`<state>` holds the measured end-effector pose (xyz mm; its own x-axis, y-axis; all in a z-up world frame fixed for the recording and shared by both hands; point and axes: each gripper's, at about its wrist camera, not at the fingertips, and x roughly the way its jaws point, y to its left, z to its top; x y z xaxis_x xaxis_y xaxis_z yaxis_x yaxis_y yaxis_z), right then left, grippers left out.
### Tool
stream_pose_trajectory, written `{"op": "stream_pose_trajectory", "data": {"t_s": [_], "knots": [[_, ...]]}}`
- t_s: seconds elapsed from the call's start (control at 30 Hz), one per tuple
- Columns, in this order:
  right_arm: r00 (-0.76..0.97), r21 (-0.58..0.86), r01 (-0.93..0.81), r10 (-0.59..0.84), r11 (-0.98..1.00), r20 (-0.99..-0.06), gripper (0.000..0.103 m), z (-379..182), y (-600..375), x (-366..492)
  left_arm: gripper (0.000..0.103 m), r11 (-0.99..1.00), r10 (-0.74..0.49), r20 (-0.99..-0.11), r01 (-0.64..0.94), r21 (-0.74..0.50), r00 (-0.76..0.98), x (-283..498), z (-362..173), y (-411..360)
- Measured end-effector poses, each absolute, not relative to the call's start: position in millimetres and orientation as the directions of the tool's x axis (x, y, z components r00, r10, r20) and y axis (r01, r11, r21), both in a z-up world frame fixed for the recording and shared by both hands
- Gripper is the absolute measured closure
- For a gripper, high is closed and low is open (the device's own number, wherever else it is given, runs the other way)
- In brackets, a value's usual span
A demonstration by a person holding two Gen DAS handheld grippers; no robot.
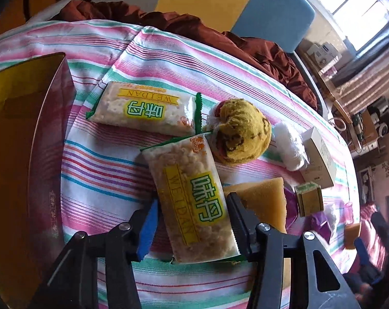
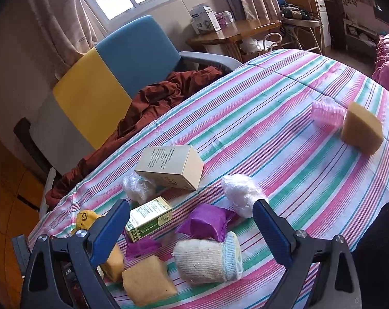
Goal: Organize objects
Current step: 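Grasp the WEIDAN snack packet with the left tool while the right tool grasps the knitted sock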
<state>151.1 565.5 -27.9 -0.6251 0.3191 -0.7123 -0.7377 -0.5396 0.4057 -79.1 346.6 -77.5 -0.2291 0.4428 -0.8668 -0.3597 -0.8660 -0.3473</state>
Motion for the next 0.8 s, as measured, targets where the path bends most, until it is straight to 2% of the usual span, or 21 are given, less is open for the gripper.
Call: {"op": "stream_pose_trajectory", "data": {"t_s": [0.23,0.37,0.47,0.53,0.67,0.7,0.77,0.8], "knots": [[-0.600,0.384,-0.757,0.331,-0.529,-0.728,0.005,-30,567,151,0.052,-0.765,0.439,-0.887,-0.578,-0.285,-0.144,-43,-79,351],[-0.591,0.374,-0.763,0.334,-0.528,-0.734,0.005,-31,567,151,0.050,-0.773,0.405,-0.897,-0.591,-0.231,-0.179,-39,-79,353],[-0.591,0.379,-0.764,0.330,-0.522,-0.736,0.005,-32,568,152,0.043,-0.790,0.380,-0.906,-0.575,-0.212,-0.188,-46,-80,359],[-0.596,0.392,-0.764,0.327,-0.513,-0.733,0.005,-32,569,154,0.033,-0.797,0.369,-0.909,-0.570,-0.201,-0.196,-50,-82,363],[-0.600,0.415,-0.769,0.324,-0.486,-0.731,0.005,-33,574,159,0.032,-0.793,0.359,-0.908,-0.584,-0.176,-0.214,-48,-83,366],[-0.600,0.422,-0.771,0.319,-0.477,-0.734,0.005,-35,575,159,0.032,-0.789,0.354,-0.907,-0.593,-0.161,-0.226,-45,-83,367],[-0.595,0.436,-0.779,0.311,-0.451,-0.741,0.005,-38,580,162,0.047,-0.776,0.358,-0.898,-0.616,-0.134,-0.255,-36,-82,367],[-0.594,0.444,-0.783,0.310,-0.436,-0.742,0.005,-40,582,165,0.049,-0.769,0.359,-0.896,-0.627,-0.126,-0.262,-31,-81,366]]}}
